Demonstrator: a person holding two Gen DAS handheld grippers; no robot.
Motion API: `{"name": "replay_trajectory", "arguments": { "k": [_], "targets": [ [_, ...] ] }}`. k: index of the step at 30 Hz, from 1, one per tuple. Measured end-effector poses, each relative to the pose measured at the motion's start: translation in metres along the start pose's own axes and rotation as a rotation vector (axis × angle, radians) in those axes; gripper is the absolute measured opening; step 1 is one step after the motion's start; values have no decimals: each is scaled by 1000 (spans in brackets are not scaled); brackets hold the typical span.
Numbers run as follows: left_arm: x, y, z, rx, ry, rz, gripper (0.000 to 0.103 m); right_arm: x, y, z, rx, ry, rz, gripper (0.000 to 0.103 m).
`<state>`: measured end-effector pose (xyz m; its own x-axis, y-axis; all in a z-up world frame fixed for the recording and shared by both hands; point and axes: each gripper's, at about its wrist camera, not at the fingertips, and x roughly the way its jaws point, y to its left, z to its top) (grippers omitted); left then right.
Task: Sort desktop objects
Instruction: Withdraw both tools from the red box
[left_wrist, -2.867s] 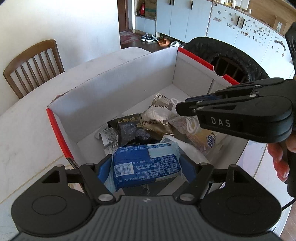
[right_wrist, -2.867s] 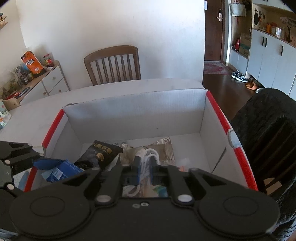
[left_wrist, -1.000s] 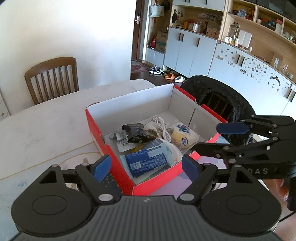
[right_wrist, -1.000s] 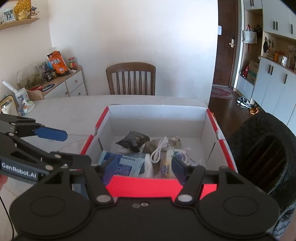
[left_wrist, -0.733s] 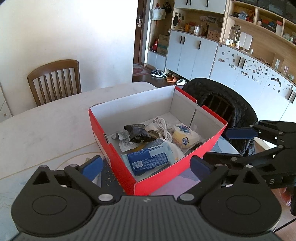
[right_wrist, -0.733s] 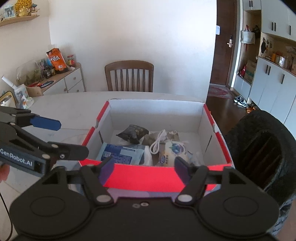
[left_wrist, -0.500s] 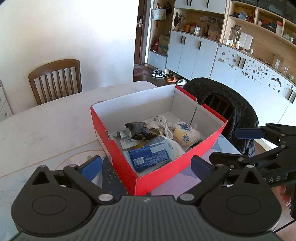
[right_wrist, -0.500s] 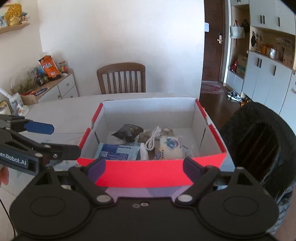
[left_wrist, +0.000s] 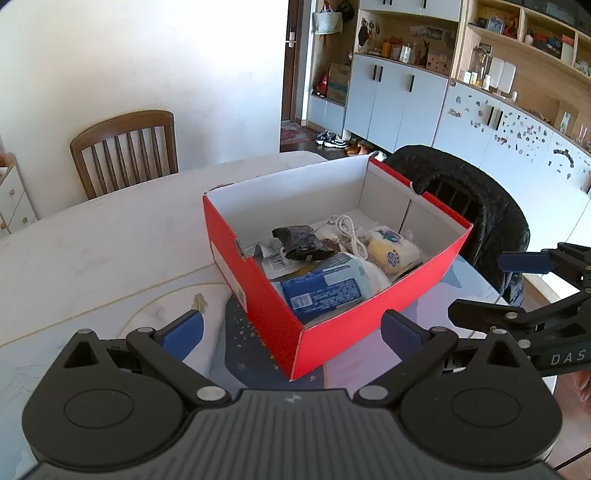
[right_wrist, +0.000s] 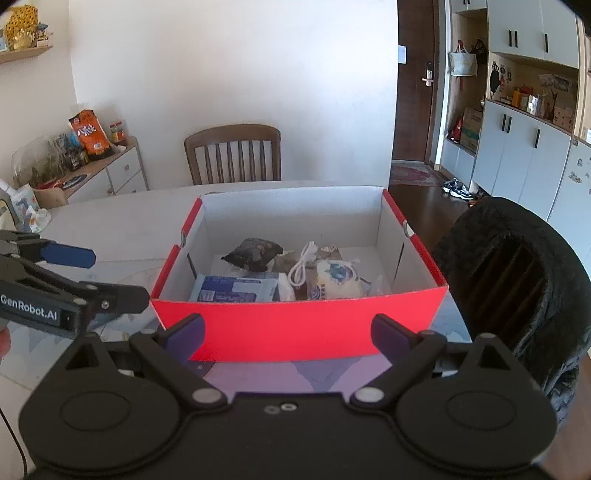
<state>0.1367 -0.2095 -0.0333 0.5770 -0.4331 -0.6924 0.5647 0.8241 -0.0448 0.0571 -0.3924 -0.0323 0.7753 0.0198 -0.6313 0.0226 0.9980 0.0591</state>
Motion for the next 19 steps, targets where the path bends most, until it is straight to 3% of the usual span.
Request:
{"name": "replay_trajectory", "arguments": {
  "k": [19],
  "targets": [
    [-6, 23, -14, -9, 20, -20, 103, 3, 22, -9, 6, 40, -31, 96]
  ]
}}
